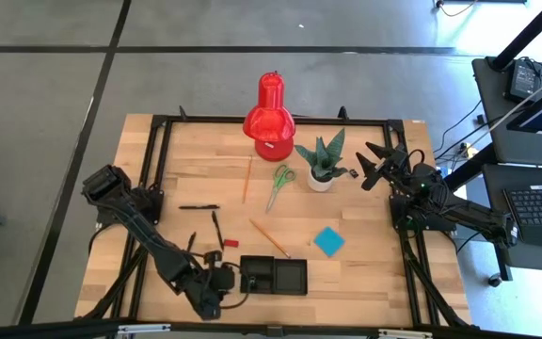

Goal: Pick and place office supplies into organizer
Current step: Put the bottom black binder clip into the desk organizer

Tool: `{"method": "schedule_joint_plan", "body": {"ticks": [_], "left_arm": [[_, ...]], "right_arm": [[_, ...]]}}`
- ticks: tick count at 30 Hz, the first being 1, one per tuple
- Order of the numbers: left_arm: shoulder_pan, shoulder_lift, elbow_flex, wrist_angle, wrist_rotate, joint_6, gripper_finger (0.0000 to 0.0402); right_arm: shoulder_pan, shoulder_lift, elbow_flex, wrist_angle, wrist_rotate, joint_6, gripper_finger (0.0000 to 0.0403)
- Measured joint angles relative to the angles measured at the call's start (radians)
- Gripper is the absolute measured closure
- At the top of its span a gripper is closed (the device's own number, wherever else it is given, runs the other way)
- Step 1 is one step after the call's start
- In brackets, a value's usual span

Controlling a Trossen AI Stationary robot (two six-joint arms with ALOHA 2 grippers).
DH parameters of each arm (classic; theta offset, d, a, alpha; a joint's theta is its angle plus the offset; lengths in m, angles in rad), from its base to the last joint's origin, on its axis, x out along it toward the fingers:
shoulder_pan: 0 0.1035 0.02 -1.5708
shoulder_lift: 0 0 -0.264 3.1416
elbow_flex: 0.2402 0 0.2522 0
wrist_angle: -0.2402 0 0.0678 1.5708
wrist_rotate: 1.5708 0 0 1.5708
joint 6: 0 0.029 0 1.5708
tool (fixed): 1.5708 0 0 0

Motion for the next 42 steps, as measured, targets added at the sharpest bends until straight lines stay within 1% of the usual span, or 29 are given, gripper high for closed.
{"method": "schedule_joint_plan", "body": {"ticks": [5,16,20,27,31,34,38,42], "left_arm": [[0.004,0.000,0.000,-0.064,-0.011,0.007,0.0295],[0.009,0.000,0.000,-0.100,-0.124,0.003,0.0292],[0.010,0.000,0.000,-0.100,-0.114,0.001,0.0279],[0.010,0.000,0.000,-0.101,-0.099,0.003,0.0240],[0.001,0.000,0.000,-0.114,-0.108,0.013,0.0236],[-0.023,-0.009,0.000,-0.157,-0.136,-0.007,0.0241],[-0.058,-0.034,0.000,-0.209,-0.206,-0.056,0.0250],[-0.074,-0.079,-0.001,-0.299,-0.272,-0.121,0.0255]], "right_arm": [[0.000,0.000,0.000,0.000,0.000,0.000,0.0143],[0.000,0.000,0.000,0.000,0.000,0.000,0.0143],[0.000,0.000,0.000,0.000,0.000,0.003,0.0143],[0.000,0.000,0.000,0.000,0.000,0.031,0.0143],[0.000,0.000,0.000,0.000,0.000,0.031,0.0143],[0.000,0.000,0.000,0.000,0.000,0.031,0.0143],[0.000,0.000,0.000,0.000,0.000,0.031,0.0143],[0.000,0.000,0.000,0.002,0.000,0.031,0.0143]]}}
